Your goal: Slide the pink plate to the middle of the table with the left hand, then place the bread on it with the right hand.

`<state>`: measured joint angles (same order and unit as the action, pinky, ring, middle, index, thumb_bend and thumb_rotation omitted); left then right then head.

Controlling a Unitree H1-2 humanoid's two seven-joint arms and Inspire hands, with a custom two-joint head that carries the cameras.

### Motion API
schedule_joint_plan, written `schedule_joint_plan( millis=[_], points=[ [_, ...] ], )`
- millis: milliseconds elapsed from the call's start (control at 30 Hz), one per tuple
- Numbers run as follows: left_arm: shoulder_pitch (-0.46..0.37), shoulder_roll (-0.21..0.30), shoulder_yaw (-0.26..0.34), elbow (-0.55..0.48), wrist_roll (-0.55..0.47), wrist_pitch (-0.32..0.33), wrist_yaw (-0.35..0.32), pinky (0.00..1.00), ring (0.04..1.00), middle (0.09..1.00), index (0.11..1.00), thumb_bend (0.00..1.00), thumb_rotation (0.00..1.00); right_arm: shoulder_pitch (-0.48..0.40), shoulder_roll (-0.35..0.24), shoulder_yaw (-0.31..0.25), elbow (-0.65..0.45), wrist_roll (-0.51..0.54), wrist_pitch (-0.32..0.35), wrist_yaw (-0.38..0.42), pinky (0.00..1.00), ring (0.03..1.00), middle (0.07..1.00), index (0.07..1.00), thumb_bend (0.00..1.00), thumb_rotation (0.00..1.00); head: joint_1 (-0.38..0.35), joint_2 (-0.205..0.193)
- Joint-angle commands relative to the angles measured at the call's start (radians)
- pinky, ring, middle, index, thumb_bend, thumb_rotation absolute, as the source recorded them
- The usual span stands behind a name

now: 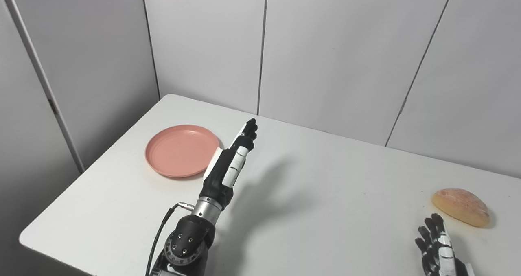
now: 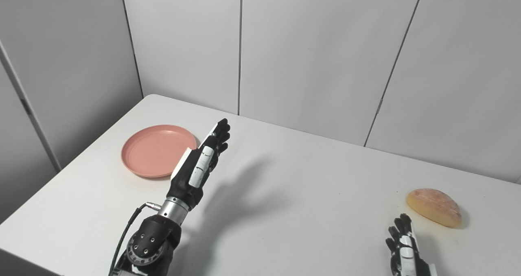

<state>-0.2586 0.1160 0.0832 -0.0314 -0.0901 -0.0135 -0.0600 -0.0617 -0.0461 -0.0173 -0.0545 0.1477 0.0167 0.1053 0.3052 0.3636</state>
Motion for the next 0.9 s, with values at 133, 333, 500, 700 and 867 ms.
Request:
schedule_joint_plan(
  millis=[133, 333, 500, 700, 867],
  points=[
    [-0.058, 0.072, 0.066, 0.045, -0.039, -0.085, -0.011, 1.0, 0.993, 0.991, 0.978, 0.77, 1.0, -0.014, 0.001, 0.001, -0.042, 0.001, -0.052, 0.006, 1.0, 1.0, 1.0, 1.0, 0.42, 0.95, 0.007, -0.006],
    [-0.091, 0.14, 0.107, 0.062, -0.046, -0.066, 0.0, 1.0, 0.993, 0.991, 0.969, 0.77, 1.0, -0.011, -0.001, 0.003, -0.047, 0.007, -0.049, 0.014, 1.0, 1.0, 1.0, 1.0, 0.43, 0.94, 0.018, -0.014],
    [-0.12, 0.171, 0.154, 0.094, -0.056, -0.03, 0.031, 1.0, 0.985, 0.982, 0.976, 0.75, 1.0, -0.008, 0.0, 0.0, -0.056, 0.012, -0.033, 0.016, 1.0, 1.0, 1.0, 1.0, 0.43, 0.93, 0.027, -0.02],
    [-0.152, 0.214, 0.203, 0.183, -0.063, -0.065, 0.044, 0.97, 0.954, 0.944, 0.948, 0.72, 1.0, -0.004, 0.005, 0.0, -0.057, 0.025, -0.02, 0.016, 1.0, 1.0, 1.0, 1.0, 0.45, 0.92, 0.024, -0.033],
    [-0.183, 0.236, 0.25, 0.253, -0.075, -0.105, 0.065, 0.93, 0.916, 0.897, 0.902, 0.73, 1.0, -0.002, 0.004, 0.003, -0.069, 0.019, -0.009, 0.013, 1.0, 1.0, 1.0, 1.0, 0.41, 0.93, 0.034, -0.04]
  ],
)
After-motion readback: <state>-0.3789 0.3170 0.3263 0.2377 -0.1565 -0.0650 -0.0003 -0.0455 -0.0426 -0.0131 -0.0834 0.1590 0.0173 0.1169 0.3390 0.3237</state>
